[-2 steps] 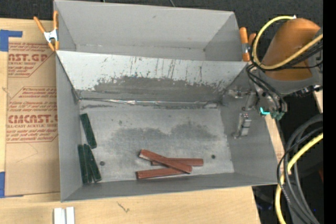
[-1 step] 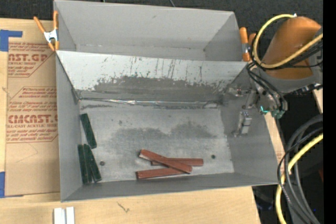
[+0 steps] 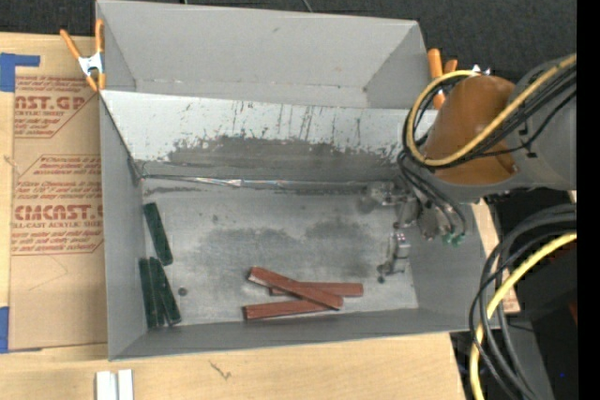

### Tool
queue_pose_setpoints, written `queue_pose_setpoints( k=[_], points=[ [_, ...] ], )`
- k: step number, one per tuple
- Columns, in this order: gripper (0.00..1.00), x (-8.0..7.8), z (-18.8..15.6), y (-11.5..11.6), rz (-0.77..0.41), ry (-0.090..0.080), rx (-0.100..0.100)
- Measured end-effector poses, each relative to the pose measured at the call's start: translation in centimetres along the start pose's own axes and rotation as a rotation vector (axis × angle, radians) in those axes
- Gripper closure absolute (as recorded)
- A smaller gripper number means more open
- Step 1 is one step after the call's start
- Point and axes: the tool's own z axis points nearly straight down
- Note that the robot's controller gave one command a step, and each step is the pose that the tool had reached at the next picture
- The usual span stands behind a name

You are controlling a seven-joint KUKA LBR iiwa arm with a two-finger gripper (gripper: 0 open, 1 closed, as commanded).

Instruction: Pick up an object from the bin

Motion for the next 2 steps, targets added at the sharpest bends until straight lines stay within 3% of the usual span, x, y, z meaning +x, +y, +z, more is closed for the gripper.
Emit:
queue_pose_setpoints(
  k=[1, 2],
  points=[
    [0.00, 1.4, 3.1, 2.6, 0.056, 0.011, -0.009],
    [0.00, 3.5, 3.3, 2.6, 0.036, 0.004, -0.002]
  ],
)
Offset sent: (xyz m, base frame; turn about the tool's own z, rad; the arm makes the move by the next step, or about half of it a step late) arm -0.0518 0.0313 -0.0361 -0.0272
